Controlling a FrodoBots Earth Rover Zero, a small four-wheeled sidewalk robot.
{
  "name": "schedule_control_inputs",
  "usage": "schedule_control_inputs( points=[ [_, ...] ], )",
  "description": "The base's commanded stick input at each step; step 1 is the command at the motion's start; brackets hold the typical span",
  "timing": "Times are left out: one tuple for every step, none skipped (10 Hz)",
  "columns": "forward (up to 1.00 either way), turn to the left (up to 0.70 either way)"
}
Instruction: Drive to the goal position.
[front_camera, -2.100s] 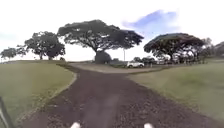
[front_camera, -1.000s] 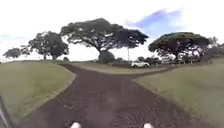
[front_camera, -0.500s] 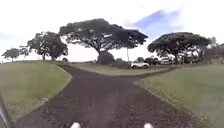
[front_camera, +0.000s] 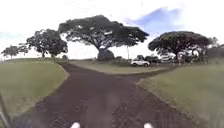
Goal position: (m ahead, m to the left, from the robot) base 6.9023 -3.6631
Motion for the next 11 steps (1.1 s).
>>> schedule_control_inputs(
  points=[
    [0.7,0.0],
    [0.7,0.0],
    [0.7,0.0],
    [0.7,0.0],
    [0.7,0.0],
    [0.7,0.0],
    [0.7,0.0],
    [0.7,0.0],
    [0.7,0.0],
    [0.7,0.0],
    [0.7,0.0]
  ],
)
